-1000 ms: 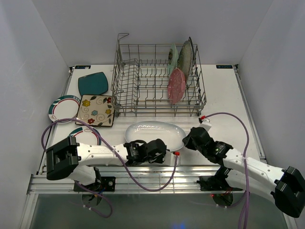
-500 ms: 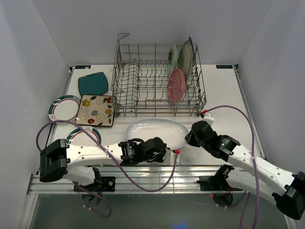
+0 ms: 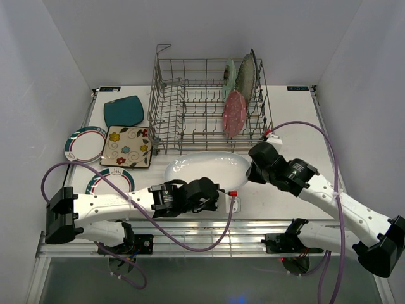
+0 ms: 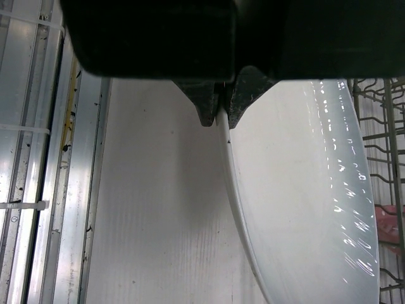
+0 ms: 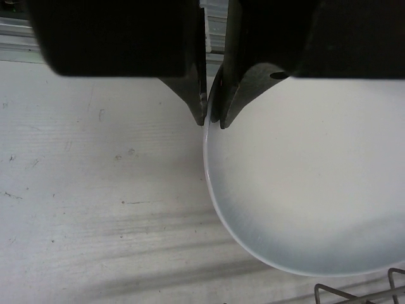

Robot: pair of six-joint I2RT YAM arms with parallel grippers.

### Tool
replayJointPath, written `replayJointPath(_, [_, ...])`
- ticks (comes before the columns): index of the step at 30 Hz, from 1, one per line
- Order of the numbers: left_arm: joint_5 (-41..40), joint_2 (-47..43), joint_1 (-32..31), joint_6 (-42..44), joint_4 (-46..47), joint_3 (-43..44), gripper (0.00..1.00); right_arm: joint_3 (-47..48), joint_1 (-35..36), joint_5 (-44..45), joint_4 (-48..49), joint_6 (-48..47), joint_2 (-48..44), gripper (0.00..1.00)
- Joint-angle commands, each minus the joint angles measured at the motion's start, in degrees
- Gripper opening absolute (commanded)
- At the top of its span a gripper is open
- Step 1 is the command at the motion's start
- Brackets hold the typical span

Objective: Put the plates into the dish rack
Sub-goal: Pick up the plate at the center of the board.

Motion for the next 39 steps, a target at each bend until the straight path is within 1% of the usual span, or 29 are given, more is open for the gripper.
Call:
replayJointPath(1, [1.21, -2.72, -1.82, 6.63, 6.66, 5.27, 0.00, 6.92, 1.96, -10.48, 6.84, -1.48, -0.26, 0.08])
replayJointPath(5, [-0.90, -1.76, -1.82, 7.15, 6.58, 6.67, 0.00, 10.61, 1.96, -11.18, 6.39, -2.19, 0.44, 0.08])
replayJointPath(11, [-4.24, -1.23, -2.96, 8.65, 7.10, 9.04, 0.00, 13.25, 1.96, -12.51, 6.57, -3.07, 2.03, 0.08])
replayJointPath(14, [-3.19, -0.79, -3.05, 6.11, 3.95, 12.46, 0.00, 15.01, 1.96, -12.33, 6.57, -3.42, 2.56, 0.08])
replayJointPath(15, [-3.28, 0.43, -3.05, 5.67, 1.42, 15.35, 0.00, 15.45, 1.96, -12.33, 6.65, -3.77, 2.99, 0.08])
replayJointPath(18, [-6.35, 1.93, -2.96, 6.01, -0.10, 18.36, 0.00, 17.38, 1.96, -12.59, 6.22, -4.30, 4.22, 0.08])
replayJointPath(29, [-9.96, 2.73, -3.49, 8.82, -0.28, 20.74, 0.00, 21.43, 1.96, -12.68, 7.45, -5.88, 6.16, 0.08])
replayJointPath(39, [-16.46, 4.39, -3.58, 13.92, 1.47, 23.11, 0.00, 24.59, 1.96, -11.54, 9.91, -8.16, 6.95, 0.08])
